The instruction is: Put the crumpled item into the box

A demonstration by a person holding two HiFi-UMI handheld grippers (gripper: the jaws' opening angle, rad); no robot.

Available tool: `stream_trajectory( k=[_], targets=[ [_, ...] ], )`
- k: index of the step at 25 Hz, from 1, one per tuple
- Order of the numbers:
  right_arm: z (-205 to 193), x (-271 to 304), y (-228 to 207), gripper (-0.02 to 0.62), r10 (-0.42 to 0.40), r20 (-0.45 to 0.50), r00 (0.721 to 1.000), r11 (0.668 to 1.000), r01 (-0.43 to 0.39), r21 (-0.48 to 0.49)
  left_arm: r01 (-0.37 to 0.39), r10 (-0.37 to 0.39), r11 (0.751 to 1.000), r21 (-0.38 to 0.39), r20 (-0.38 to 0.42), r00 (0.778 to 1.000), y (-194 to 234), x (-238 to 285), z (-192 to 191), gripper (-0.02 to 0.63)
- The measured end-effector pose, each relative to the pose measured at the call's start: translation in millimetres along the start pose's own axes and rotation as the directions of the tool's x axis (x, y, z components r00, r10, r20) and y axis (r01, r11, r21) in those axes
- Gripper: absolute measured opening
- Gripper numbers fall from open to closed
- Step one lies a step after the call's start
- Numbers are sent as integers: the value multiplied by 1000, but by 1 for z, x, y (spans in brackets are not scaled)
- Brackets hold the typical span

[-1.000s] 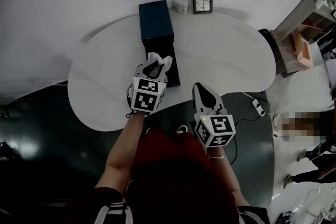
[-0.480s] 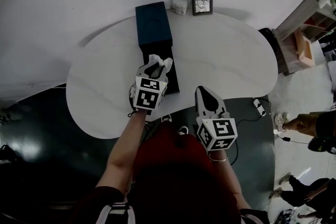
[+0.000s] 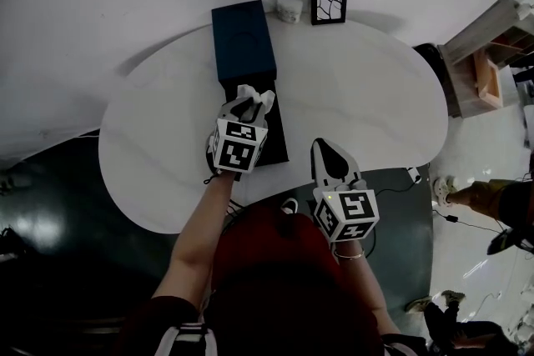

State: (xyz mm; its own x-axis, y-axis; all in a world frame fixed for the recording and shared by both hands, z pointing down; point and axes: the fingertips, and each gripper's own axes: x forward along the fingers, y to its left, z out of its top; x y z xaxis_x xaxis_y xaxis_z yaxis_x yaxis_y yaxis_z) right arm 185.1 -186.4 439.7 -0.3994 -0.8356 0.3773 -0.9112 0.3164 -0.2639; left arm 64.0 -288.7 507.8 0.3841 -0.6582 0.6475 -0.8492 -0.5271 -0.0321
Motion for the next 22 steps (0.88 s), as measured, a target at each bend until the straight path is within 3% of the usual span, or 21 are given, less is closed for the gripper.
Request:
stream_trajectory(
  k=[22],
  targets=[
    [-3,36,-4,15,0,-47,999,1000,0,6,14,5,985,171,-109,994,1,31,-10,103]
  ],
)
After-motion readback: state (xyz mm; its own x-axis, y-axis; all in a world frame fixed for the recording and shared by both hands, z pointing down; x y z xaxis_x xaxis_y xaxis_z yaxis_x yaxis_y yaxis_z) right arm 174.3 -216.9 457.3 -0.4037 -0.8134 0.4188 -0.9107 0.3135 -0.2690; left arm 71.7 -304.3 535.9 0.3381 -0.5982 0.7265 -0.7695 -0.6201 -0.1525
